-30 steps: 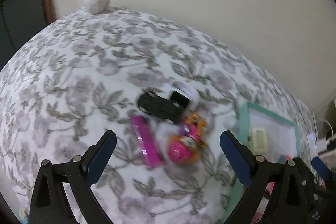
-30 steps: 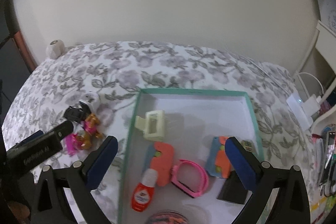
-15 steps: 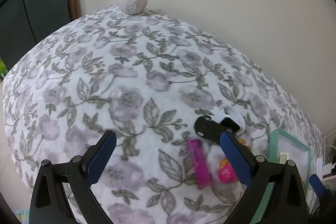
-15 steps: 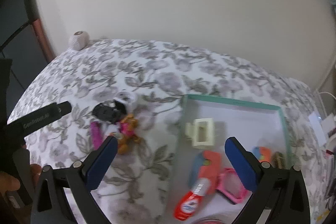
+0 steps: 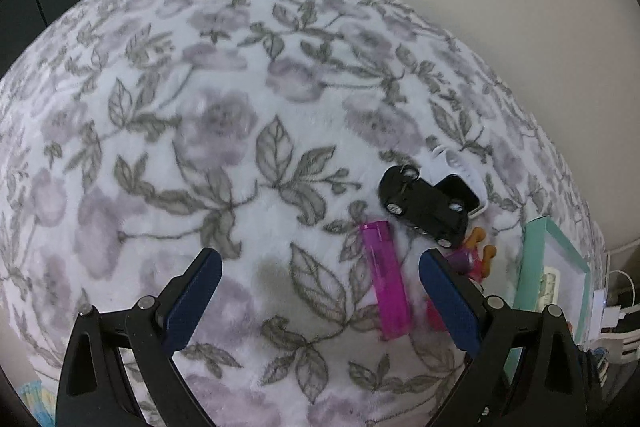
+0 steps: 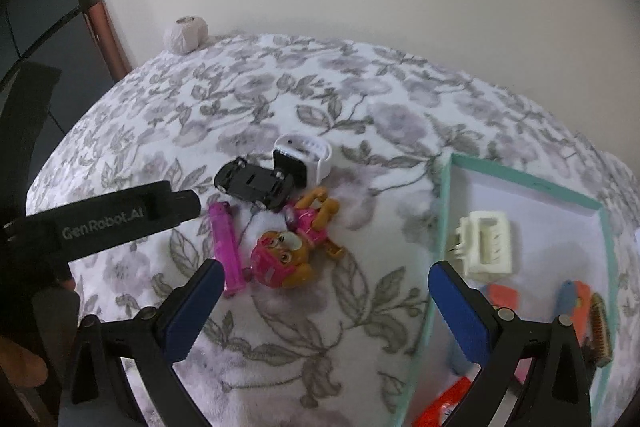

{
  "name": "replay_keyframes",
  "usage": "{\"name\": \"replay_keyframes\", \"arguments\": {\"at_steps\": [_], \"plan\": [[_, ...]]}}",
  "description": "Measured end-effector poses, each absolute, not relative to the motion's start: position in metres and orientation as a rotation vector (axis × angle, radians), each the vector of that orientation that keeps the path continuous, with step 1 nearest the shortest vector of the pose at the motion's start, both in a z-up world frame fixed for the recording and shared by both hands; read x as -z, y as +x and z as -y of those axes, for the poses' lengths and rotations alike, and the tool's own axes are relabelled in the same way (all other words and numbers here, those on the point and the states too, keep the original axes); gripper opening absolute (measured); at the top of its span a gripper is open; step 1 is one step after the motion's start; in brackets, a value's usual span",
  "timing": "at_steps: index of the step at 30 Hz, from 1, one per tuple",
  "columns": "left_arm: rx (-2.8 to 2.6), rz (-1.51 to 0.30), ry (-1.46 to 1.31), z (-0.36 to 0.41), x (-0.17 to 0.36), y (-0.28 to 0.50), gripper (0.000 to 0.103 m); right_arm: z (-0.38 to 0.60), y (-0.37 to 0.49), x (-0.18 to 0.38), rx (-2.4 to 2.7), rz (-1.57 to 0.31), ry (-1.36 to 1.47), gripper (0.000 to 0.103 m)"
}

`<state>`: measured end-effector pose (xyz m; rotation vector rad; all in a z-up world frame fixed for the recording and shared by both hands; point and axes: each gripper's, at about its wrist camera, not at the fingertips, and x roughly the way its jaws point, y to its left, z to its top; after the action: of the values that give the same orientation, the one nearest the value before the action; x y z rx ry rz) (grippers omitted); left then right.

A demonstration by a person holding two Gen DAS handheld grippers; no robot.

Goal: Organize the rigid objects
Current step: 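Move both grippers from the tray toward the pink tube and dog figure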

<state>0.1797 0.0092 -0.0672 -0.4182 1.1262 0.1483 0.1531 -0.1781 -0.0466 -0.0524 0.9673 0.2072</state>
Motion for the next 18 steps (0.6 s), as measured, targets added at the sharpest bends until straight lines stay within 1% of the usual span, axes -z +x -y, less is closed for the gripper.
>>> {"name": "replay_keyframes", "arguments": {"at_steps": [6, 11, 12, 15, 18], "plan": [[-0.136, -1.158, -0.45, -0.009, 0.082, 0.184, 0.098, 0.172, 0.161, 0.063, -0.194, -0.979, -0.091, 0.103], [-0.111, -1.161, -0.406, 0.003, 0.084, 0.187, 0.096, 0.172, 0.168, 0.069, -0.193, -0.983, -0.082, 0.102], [-0.107, -1.161, -0.399, 0.005, 0.083, 0.188, 0.095, 0.173, 0.17, 0.071, -0.197, -0.985, -0.07, 0.1], [-0.087, -1.167, -0.368, 0.013, 0.082, 0.189, 0.08, 0.171, 0.173, 0.074, -0.199, -0.993, -0.06, 0.094], [-0.08, -1.177, -0.351, 0.016, 0.084, 0.189, 0.078, 0.168, 0.173, 0.075, -0.218, -0.998, -0.043, 0.089]]}}
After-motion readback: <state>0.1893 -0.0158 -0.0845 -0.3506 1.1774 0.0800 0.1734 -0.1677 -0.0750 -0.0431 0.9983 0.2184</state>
